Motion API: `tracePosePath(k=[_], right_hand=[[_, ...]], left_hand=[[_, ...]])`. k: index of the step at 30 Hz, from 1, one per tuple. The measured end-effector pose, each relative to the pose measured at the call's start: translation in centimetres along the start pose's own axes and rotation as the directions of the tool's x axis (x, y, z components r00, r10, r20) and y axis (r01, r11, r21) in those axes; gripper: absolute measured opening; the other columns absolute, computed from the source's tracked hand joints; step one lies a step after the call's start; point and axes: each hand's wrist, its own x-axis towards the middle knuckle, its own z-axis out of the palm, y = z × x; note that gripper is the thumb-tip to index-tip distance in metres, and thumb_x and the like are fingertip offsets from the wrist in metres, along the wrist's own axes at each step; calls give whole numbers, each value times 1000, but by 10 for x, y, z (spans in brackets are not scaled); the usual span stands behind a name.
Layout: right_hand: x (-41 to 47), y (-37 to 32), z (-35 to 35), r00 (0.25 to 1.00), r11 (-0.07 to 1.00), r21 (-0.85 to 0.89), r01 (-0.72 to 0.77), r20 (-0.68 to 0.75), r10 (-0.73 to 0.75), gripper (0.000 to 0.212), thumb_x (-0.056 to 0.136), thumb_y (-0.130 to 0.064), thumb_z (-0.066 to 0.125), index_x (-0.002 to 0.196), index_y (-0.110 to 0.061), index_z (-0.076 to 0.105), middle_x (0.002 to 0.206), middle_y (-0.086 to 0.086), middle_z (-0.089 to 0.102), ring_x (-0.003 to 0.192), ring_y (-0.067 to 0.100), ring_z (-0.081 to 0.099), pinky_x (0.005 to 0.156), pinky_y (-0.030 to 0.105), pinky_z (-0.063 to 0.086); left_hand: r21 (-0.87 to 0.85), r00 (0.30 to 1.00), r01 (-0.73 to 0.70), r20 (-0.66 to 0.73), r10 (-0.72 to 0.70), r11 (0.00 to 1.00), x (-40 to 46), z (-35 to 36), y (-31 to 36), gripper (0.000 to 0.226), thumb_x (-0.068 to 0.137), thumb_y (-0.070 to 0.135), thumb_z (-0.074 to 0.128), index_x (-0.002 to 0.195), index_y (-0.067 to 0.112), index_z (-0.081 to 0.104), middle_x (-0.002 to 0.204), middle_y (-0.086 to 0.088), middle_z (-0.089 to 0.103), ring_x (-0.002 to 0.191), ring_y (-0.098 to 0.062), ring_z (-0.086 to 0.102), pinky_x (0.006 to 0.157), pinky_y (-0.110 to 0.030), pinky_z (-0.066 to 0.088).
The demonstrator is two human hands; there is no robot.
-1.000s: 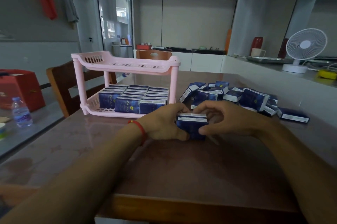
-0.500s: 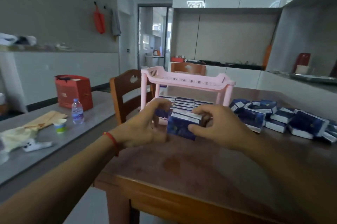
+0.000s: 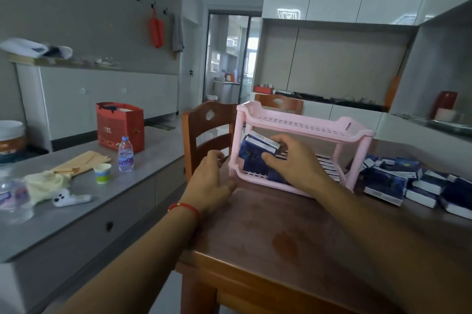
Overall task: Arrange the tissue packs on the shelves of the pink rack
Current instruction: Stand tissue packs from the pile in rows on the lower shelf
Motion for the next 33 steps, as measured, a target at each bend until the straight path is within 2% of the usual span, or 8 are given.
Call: tracePosePath(k=[4,9,15,18,22,25,29,33], right_hand=[[8,5,6,998,999,-32,-19,64,21,43,89,-29,71,129,-16,61,121,2,70,94,13,59,81,24,43],[13,13,10,992,996,-68,-49,117,57,41,89,-31,71,127,-19,64,118,0,71,100,18,64,89,33,52],[21,18,18,982,976,-217,-12,180,52,46,80,-45,70,121,-24,66,114,1,71,102,22,59,86,44,55],[23,16,20,976,951,-308,8,210,60,50,84,-46,68,128,-24,61,125,4,63,112,24,52,94,43,50],[24,18,19,968,892,-450,33,238,84,53,88,-50,62,133,-24,58,127,10,53,118,29,45,97,41,43],[20,18,20,975,852,-513,107,223,13,59,89,-54,56,141,-26,50,136,7,51,123,27,46,101,43,41],[13,15,29,947,846,-471,252,302,-114,54,100,-46,44,150,-27,35,155,-1,42,138,22,42,116,44,33],[13,20,36,926,815,-523,248,376,-40,50,106,-32,34,155,-25,24,161,1,32,147,21,31,124,50,14]], left_hand=[[-1,1000,-5,3,5,1000,2,1,-1,61,84,29,74,133,27,38,138,-2,49,118,-21,55,102,-44,52],[9,1000,2,-1,-2,1000,3,3,-2,59,84,30,74,130,29,37,134,-1,51,114,-21,56,101,-43,53],[21,1000,1,3,-1,1000,4,4,-2,59,84,31,74,130,28,37,134,-2,51,116,-22,55,103,-45,51],[31,1000,3,10,-3,1000,4,4,-2,59,84,31,74,130,29,37,133,-1,52,114,-22,56,101,-45,53],[42,1000,1,11,-2,999,4,3,-2,60,83,33,74,130,30,37,134,-2,52,112,-22,58,100,-45,54],[53,1000,3,13,-4,999,5,4,-1,60,83,32,74,130,29,36,136,-3,51,113,-23,58,100,-44,53],[71,1000,4,22,-6,997,4,5,0,61,85,28,72,133,27,34,138,-5,50,115,-24,57,101,-45,53],[78,1000,0,15,-1,997,2,5,2,60,87,27,71,134,25,34,136,-6,51,113,-25,58,101,-44,53]])
